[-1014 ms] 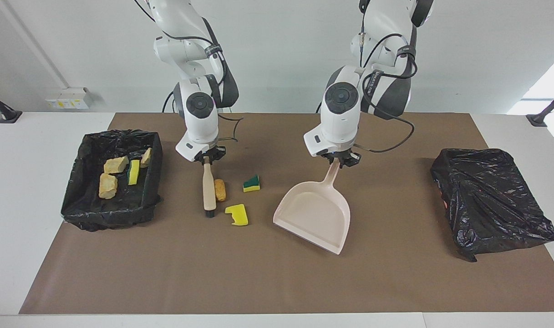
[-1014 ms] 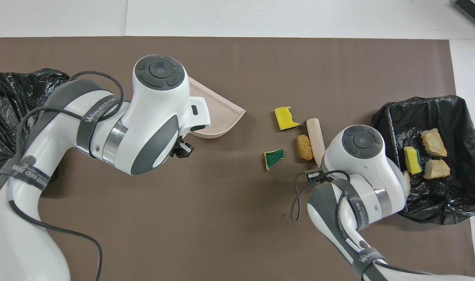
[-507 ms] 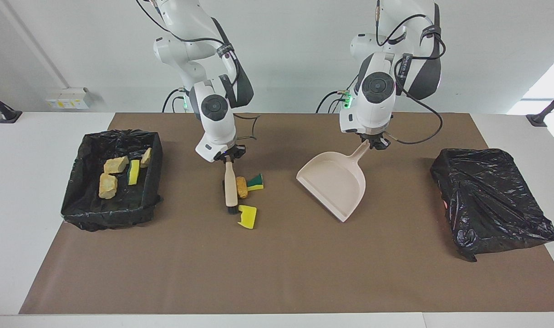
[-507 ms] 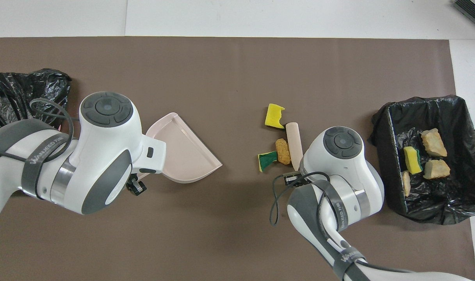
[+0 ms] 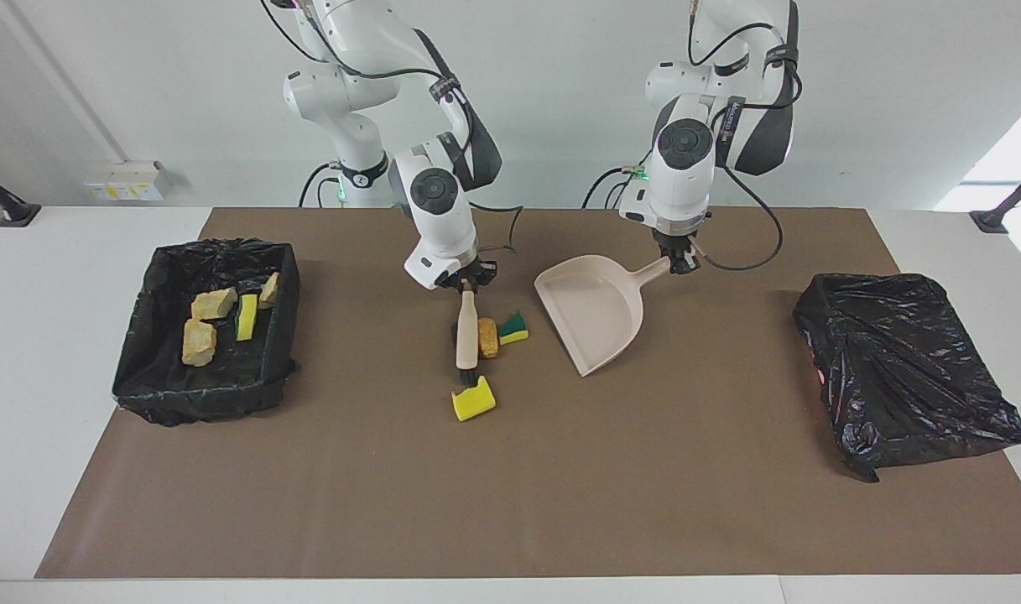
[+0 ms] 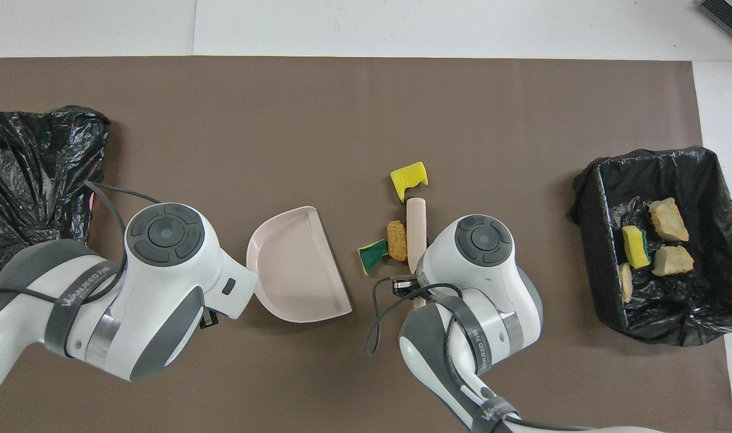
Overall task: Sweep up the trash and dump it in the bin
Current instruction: 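Sweep the sponge and cork into the dustpan with the right gripper's brush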
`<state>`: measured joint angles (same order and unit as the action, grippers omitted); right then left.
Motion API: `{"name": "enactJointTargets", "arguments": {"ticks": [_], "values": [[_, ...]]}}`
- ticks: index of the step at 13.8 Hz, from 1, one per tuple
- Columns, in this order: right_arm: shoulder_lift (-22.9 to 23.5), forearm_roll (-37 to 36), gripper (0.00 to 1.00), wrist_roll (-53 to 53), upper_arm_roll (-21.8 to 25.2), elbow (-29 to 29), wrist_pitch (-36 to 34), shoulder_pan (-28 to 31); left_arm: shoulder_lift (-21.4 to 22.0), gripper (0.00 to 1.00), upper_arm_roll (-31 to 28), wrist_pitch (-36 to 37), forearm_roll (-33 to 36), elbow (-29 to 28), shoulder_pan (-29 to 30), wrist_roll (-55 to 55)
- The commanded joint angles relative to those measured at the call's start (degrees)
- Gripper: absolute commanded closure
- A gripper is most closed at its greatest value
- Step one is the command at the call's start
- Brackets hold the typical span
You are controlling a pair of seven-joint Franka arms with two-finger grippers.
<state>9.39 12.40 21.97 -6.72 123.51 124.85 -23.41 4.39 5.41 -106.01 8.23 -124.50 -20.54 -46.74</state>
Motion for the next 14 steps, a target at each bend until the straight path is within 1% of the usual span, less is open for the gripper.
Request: {"name": "enactJointTargets", "arguments": {"ticks": [1,2,3,5,6,9,11,12,14], "values": [[3.62,5.25,1.0,1.58,-0.23,-3.7,1.45,-3.3,5.7,1.0,-0.14,-8.56,0.99,-9.06,-0.38,-4.23],[3.62,5.97,1.0,0.8,-0.23,-4.32,1.36,-4.53,5.98,1.0,-0.14,-10.51,0.91,-10.4,-0.56,-4.24],[3.62,6.84,1.0,-1.12,-0.58,-4.5,0.92,-5.41,5.89,1.0,-0.14,-10.62,0.91,-10.59,-0.56,-4.24],[3.62,12.62,1.0,-6.4,-2.07,-6.16,-0.91,-5.42,5.89,1.0,-0.14,-10.62,0.91,-10.59,-0.56,-4.06],[3.71,14.39,1.0,-6.77,-2.07,-7.83,-3.28,-5.5,5.8,1.0,-0.14,-10.62,0.91,-10.59,-0.47,-3.89],[2.75,14.68,1.0,-5.98,-1.64,-11.97,-11.35,-4.45,5.8,1.0,-0.14,-10.7,0.91,-10.59,-0.38,-3.53],[1.69,12.23,1.0,-5.8,-0.84,-13.11,-16.46,-1.57,5.8,1.0,-0.14,-10.79,0.91,-10.59,-0.3,-3.27],[1.42,8.12,1.0,-5.8,-0.76,-13.64,-17.7,-0.24,5.8,1.0,-0.14,-10.88,0.91,-10.59,-0.21,-2.75],[1.6,-3.29,1.0,-5.89,-0.84,-14.44,-18.24,0.82,5.8,1.0,-0.14,-10.97,0.91,-10.59,-0.03,-2.22]]}}
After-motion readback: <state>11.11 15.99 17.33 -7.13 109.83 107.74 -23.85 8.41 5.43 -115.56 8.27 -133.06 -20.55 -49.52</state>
